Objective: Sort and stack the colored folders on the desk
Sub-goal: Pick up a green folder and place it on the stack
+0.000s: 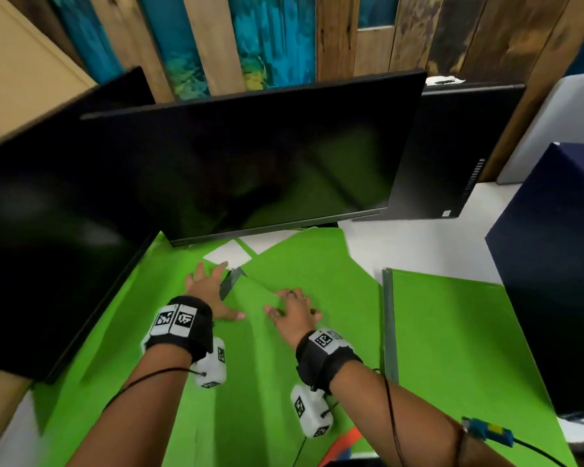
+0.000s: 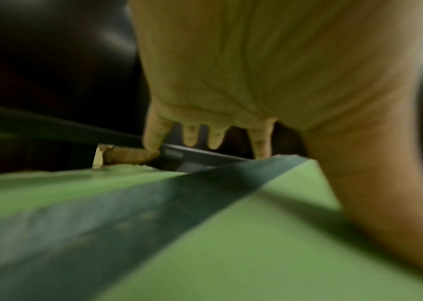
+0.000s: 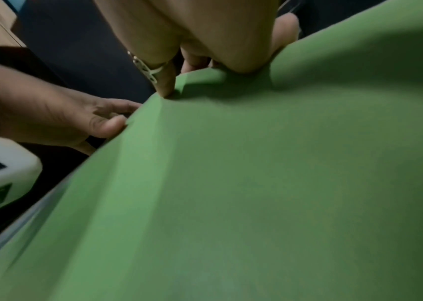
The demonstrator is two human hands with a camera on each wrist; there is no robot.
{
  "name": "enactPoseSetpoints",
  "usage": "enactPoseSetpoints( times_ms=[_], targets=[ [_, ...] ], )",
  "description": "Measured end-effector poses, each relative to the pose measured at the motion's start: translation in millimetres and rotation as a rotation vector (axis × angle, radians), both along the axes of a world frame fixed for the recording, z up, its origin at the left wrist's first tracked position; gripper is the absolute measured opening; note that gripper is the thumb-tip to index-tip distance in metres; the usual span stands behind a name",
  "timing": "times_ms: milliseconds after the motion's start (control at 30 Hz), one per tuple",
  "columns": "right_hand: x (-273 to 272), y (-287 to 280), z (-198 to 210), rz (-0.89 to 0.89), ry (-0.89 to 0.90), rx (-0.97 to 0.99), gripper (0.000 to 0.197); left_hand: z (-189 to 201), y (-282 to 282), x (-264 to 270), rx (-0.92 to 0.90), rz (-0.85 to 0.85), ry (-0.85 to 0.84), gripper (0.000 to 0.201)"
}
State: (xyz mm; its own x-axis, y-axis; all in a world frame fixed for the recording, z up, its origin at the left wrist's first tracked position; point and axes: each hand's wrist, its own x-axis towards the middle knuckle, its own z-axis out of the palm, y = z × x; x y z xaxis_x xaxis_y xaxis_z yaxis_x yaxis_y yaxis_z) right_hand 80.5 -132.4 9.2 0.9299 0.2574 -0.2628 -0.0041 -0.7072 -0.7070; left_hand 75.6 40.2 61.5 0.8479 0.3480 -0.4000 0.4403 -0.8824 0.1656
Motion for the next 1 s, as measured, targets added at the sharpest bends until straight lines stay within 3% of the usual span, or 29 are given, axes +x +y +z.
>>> enactPoseSetpoints(
  times_ms=[133,233,333,567,667,767,833,900,1000],
  targets=[
    [1.5,-14.7,14.1,-0.05,-0.104,0.162,0.031,36.1,-4.1,-0.2,-0.106,-0.187,-0.11,0.107],
    [1.0,-25.1,25.4,-0.067,-0.193,0.285,0.028,55.4,-18.0,-1.0,-0.285,-0.209,-0.227,0.086],
    [4.3,-34.9,32.2,-0.1,-0.249,0.364,0.024,69.4,-37.5,-5.1,-0.369,-0.207,-0.314,0.08],
    [15.0,-46.4,53.1,-0.101,-0.41,0.679,0.026,114.2,-87.6,-19.7,-0.226,-0.361,-0.589,0.076],
    [20.1,-50.2,65.4,-0.145,-0.386,0.775,0.041,134.4,-105.4,-23.8,-0.18,-0.407,-0.68,0.087],
    [28.5,-62.1,63.8,-0.36,-0.337,0.745,0.087,154.5,-111.4,-26.7,-0.228,-0.439,-0.762,0.089],
    [29.7,-72.7,67.6,-0.48,-0.245,0.883,0.105,169.1,-115.0,-28.1,-0.305,-0.456,-0.852,0.088],
    [31.6,-82.6,68.5,-0.567,-0.128,1.053,0.102,181.5,-120.3,-28.1,-0.386,-0.479,-0.928,0.088],
    [32.1,-95.2,66.9,-0.559,-0.062,1.067,0.097,193.6,-126.5,-20.7,-0.51,-0.462,-1.021,0.086]
  ],
)
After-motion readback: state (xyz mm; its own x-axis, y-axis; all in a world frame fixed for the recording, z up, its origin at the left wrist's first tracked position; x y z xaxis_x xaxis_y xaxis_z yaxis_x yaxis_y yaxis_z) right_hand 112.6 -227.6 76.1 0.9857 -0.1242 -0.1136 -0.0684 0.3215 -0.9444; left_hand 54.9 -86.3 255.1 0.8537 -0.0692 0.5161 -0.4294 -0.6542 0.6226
